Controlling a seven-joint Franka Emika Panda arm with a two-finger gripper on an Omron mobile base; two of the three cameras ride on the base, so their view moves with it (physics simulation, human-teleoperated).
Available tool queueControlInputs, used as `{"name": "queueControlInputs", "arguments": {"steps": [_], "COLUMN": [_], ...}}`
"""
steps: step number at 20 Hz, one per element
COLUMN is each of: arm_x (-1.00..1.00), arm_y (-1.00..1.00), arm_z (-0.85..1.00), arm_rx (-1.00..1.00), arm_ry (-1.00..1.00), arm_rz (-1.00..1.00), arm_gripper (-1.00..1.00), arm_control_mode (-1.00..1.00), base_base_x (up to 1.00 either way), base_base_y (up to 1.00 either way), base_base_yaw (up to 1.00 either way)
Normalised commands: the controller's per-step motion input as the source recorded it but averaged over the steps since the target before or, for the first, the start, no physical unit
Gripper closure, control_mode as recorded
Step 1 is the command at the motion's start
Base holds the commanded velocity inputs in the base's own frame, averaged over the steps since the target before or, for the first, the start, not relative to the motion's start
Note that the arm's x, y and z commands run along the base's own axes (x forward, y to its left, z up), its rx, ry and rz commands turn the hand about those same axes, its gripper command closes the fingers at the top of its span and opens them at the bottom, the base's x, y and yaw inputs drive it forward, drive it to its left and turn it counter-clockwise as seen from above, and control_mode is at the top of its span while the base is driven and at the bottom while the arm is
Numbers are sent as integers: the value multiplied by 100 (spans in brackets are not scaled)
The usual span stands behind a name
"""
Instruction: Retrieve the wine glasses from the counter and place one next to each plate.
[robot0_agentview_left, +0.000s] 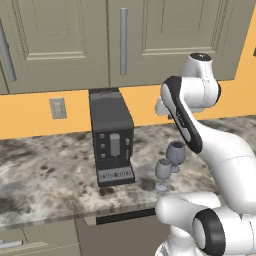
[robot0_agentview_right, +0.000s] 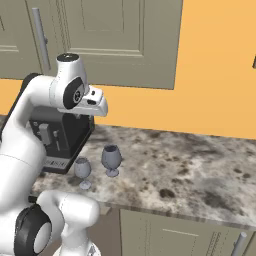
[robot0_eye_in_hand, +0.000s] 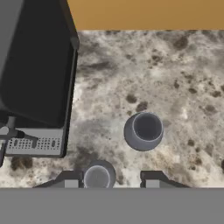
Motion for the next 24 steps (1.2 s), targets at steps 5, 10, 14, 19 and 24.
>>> {"name": "queueControlInputs", "arguments": {"steps": [5, 10, 14, 19, 24], "arm_x": [-23, -51, -47, -51, -49], "arm_y": [-9, -16, -23, -27, -27], "arm_z": [-5, -1, 0, 0, -11], "arm_rx": [0, 3, 24, 50, 73], "arm_ry": [2, 1, 0, -5, -15], "arm_rz": [-11, -62, -69, -54, -44], "arm_gripper": [-100, -100, -100, -100, -100], "arm_control_mode": [-100, -100, -100, -100, -100], "base_base_x": [0, 0, 0, 0, 0], "base_base_y": [0, 0, 0, 0, 0], "base_base_yaw": [0, 0, 0, 0, 0]}}
